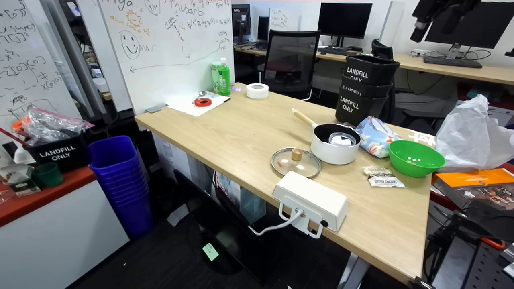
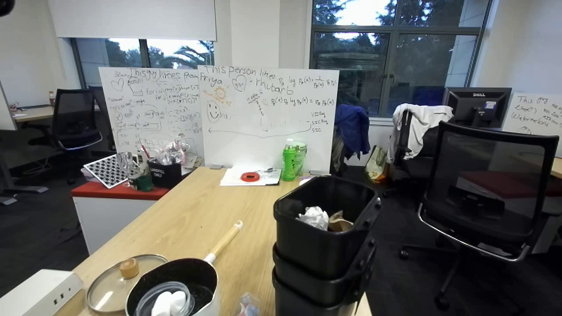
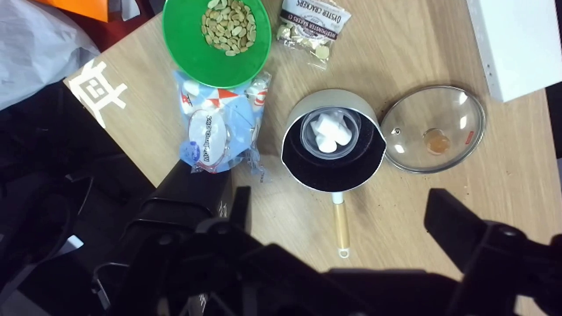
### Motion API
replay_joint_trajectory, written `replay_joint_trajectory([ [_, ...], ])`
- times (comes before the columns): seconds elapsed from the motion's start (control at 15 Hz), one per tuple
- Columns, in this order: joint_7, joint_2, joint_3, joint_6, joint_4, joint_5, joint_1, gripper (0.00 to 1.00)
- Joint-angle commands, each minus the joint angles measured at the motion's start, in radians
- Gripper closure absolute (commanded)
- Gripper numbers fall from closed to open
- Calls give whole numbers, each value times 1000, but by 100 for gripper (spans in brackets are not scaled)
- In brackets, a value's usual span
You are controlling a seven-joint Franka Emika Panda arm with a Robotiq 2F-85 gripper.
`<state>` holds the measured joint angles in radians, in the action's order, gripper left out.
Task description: Pick up the top black bin from the stack and put it on the table.
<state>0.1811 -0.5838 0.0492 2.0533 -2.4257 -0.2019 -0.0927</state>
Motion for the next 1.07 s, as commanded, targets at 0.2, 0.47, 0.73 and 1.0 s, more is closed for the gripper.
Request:
replay_joint_trajectory([
  [0.2, -5, -2, -13, 0, 3, 9, -17, 0],
  [0.47, -5, -2, -14, 0, 3, 8, -18, 0],
  [0.73, 44, 54, -14, 6, 49, 30, -28, 0],
  [1.0, 160, 160, -21, 79, 121, 24, -56, 0],
])
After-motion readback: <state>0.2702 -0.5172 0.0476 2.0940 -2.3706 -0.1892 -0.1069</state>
